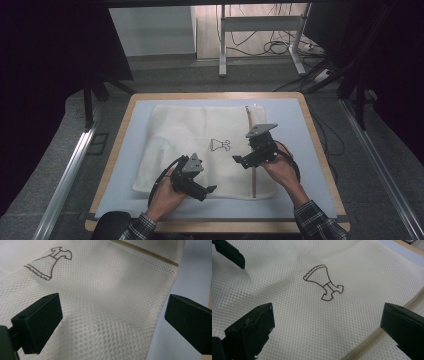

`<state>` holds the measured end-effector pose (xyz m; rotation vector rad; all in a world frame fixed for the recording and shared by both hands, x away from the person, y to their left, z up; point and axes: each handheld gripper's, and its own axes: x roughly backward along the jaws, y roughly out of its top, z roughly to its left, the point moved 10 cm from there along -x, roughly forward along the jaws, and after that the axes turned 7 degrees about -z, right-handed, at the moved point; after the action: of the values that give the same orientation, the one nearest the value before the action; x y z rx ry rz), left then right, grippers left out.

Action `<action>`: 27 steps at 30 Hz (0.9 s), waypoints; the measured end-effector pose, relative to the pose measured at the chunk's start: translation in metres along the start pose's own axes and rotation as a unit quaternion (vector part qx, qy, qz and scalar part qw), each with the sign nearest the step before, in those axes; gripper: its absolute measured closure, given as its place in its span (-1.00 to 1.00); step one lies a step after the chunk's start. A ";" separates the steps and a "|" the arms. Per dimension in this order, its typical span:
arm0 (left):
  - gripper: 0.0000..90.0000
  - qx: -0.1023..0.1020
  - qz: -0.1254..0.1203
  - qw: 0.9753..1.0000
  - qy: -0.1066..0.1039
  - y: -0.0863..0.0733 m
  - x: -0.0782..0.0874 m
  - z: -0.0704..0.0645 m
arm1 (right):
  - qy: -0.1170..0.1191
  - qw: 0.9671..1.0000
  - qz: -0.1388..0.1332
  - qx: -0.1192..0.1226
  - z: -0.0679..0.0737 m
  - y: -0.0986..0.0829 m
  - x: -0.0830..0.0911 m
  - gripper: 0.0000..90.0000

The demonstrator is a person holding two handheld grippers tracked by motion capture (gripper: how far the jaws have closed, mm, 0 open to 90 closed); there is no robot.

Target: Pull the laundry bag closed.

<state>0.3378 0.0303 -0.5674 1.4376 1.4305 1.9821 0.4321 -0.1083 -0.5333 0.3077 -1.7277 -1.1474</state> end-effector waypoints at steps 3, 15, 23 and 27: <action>-0.97 0.002 -0.002 1.000 0.005 -0.001 0.004 0.004 | -0.001 1.000 -0.002 0.003 0.003 -0.001 0.002 -1.00; -0.97 0.011 -0.005 1.000 0.020 -0.006 0.016 0.014 | -0.001 1.000 -0.010 0.011 0.010 -0.002 0.011 -1.00; -0.97 0.016 -0.005 0.999 0.029 -0.011 0.023 0.019 | -0.001 1.000 -0.011 0.014 0.014 -0.006 0.015 -1.00; -0.97 0.019 -0.006 0.999 0.033 -0.012 0.026 0.021 | -0.003 1.000 -0.011 0.014 0.016 -0.008 0.018 -1.00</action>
<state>0.3400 0.0656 -0.5637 1.3877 1.5077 2.0220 0.4081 -0.1155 -0.5294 0.3416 -1.7502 -1.1410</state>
